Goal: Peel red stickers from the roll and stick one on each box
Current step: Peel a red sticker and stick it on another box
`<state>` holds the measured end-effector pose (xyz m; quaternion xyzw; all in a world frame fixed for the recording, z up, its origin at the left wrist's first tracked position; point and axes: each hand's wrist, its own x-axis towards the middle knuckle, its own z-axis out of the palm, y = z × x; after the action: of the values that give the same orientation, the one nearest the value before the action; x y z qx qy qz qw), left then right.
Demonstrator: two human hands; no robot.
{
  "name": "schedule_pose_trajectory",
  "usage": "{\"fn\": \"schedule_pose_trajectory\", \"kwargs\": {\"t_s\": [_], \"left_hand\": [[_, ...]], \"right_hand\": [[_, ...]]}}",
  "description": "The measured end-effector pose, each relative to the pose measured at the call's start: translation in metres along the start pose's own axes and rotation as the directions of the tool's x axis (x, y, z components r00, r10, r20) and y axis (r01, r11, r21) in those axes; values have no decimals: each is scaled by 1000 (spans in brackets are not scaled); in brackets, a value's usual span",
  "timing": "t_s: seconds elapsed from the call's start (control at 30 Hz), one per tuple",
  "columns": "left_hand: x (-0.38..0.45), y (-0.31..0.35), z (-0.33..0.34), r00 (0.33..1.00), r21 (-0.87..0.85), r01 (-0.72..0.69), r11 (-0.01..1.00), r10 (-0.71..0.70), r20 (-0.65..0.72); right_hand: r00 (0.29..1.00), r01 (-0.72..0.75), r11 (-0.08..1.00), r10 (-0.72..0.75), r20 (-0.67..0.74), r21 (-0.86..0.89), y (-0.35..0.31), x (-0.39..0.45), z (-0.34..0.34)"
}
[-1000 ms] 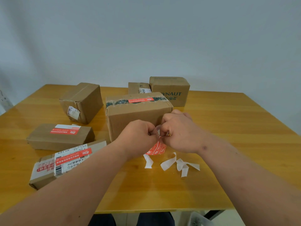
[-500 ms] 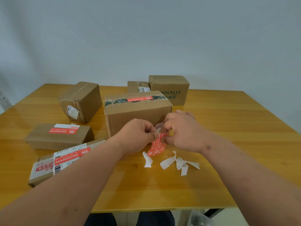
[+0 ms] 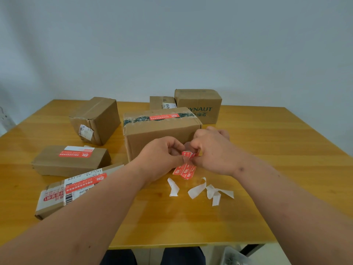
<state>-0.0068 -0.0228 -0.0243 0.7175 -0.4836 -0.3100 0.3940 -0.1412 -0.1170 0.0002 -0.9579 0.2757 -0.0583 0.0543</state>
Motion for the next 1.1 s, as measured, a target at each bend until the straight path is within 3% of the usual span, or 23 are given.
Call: {"fn": "schedule_pose_trajectory", "kwargs": {"t_s": [0.13,0.37,0.63,1.0,1.1], "left_hand": [[3,0,0,1000,87,-4,996,4,5],[7,-6,2,997,-64,79,995,-79,6],[6,-7,1,994,-110,109,988,-109,2],[3,1,-3,995,-229,100,968,-90,53],[2,1,-5,996,-86,84,993,-80,47]], "right_hand": [[1000,0,1000,0,-13,-17,-1,0,0],[1000,-1,1000,0,-14,-29,5,1,5],[998,12,1000,-10,-64,20,5,0,8],[1000,-13,999,13,1,43,8,4,4],[1000,-11,1000,10,14,25,9,5,2]]}}
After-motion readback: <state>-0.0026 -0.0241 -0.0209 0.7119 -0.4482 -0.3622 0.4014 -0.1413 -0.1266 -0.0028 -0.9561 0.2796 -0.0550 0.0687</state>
